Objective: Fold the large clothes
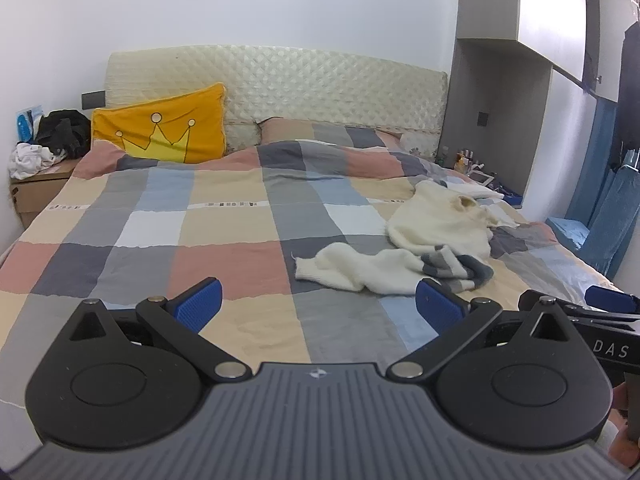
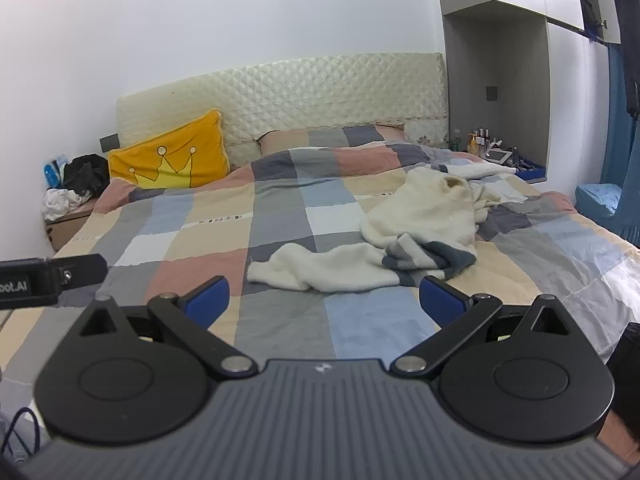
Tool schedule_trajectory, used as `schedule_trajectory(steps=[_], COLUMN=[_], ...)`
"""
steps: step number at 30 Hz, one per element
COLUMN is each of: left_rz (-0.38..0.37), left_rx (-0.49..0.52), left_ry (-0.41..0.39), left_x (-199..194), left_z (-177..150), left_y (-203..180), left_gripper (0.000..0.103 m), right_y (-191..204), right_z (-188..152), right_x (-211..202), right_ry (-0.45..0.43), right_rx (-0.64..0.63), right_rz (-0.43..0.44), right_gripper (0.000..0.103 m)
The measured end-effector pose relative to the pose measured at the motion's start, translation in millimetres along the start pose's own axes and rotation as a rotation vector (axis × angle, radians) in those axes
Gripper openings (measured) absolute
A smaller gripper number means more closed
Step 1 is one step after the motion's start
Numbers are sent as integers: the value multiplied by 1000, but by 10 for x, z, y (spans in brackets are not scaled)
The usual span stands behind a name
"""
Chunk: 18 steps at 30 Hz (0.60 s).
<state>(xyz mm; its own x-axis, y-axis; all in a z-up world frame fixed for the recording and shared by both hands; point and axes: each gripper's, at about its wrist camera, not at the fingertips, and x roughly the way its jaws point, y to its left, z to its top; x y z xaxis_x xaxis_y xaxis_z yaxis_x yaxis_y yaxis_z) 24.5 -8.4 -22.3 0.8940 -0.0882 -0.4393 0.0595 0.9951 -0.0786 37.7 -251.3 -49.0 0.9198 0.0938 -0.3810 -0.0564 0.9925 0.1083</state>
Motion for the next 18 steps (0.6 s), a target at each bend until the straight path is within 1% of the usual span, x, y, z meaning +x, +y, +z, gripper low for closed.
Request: schedule_trajectory(steps=[8,12,15,18], left_rz=[-18,-34,-52,-71], left_rx=[14,20,29,45], left_ry=[15,32,43,50], left_x=[241,444,628,822], left_z=[39,61,92,122], left_y=[-54,-113,-174,-243], left_gripper=[103,103,103,103], right_y=[-88,-176,-289,-405], right_z=[-27,-35,-29,-29], right_x=[92,152,236,337], right_ry=[10,19,34,43], right_rx=[17,26,53,76], right_rz=[-14,-32,-61,-73], right_gripper=[103,103,103,103])
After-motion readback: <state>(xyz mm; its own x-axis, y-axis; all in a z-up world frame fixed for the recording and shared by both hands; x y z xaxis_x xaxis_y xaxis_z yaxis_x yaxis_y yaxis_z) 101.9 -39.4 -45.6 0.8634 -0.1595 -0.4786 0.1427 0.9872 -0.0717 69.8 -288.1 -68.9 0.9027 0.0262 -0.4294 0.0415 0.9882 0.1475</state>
